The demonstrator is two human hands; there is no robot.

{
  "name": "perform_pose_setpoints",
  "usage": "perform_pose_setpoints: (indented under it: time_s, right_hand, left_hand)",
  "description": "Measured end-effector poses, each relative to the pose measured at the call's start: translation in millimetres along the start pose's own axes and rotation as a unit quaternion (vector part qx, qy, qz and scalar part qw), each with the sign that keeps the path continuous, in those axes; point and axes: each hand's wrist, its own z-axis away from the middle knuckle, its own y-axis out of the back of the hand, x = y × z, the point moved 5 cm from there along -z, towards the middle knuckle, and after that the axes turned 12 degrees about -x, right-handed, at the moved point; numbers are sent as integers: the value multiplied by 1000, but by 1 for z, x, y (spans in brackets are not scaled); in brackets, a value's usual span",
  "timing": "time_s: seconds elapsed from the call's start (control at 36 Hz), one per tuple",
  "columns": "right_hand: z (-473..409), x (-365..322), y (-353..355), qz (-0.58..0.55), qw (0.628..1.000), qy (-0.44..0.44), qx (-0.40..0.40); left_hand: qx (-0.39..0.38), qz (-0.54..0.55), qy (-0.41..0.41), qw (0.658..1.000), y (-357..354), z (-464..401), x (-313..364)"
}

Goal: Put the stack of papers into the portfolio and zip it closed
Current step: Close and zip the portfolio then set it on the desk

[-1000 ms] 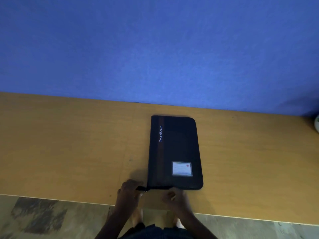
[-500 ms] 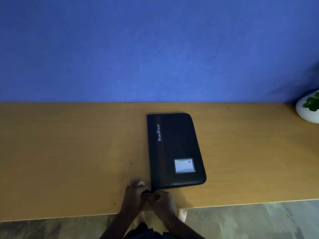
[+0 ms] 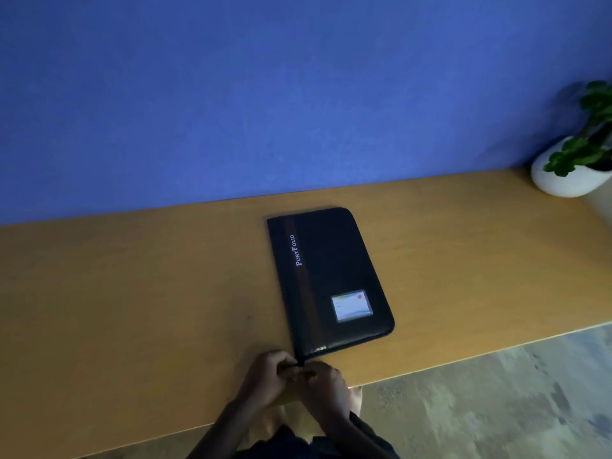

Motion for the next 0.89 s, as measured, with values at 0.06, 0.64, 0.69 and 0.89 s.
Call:
perform_pose_setpoints:
  time_s: [0.06,0.64,0.69,0.89]
  right_hand:
    - [1,0,2,12,1000,2,6]
    - [2,-5,16,113,992,6,52]
    - [2,-5,16,121,991,5,56]
    - [-8,7,25,121,989,-13,89]
  left_hand:
    - [-6,2,-1,1000,1,0,1]
    - [-7,-22,2,1000,5,7,4]
    - [-4,-25,5,1000,5,7,5]
    - [7,-40,6,999,3,7,7]
